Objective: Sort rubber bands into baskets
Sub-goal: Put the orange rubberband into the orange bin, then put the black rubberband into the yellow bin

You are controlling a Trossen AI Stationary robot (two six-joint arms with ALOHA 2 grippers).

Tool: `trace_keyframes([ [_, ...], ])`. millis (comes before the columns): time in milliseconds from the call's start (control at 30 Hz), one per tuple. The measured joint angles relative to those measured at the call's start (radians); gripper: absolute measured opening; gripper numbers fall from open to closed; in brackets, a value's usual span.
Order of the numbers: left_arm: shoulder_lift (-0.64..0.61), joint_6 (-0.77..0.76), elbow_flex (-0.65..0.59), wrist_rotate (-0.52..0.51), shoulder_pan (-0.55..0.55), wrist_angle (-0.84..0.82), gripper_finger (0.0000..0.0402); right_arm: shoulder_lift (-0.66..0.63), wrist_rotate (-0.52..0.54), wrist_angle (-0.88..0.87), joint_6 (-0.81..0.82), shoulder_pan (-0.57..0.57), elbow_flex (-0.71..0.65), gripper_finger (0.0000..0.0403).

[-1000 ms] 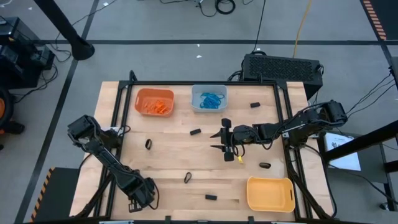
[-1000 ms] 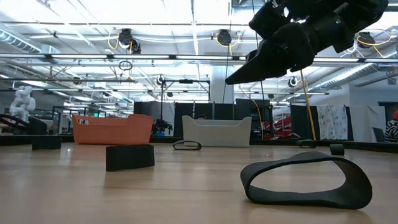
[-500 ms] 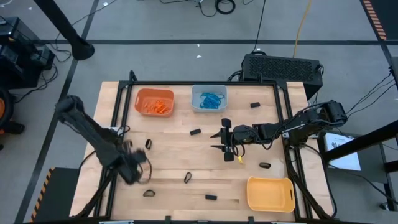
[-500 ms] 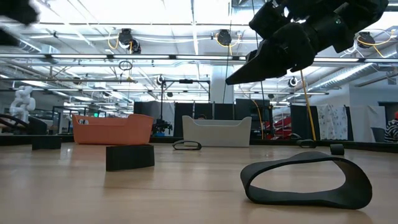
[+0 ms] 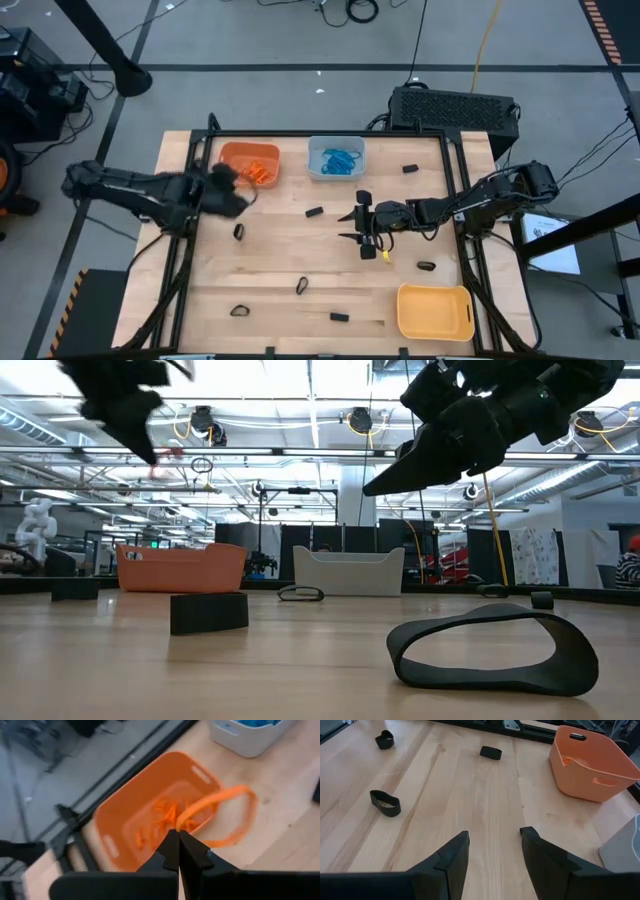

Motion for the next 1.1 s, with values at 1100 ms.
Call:
trace_keyframes([
  [1100,0.32,0.787,-0.081,0.489,0.808,0.441,0.0122,0.0,0.01,-0.075,0.135,-0.002,0.0,0.0176],
])
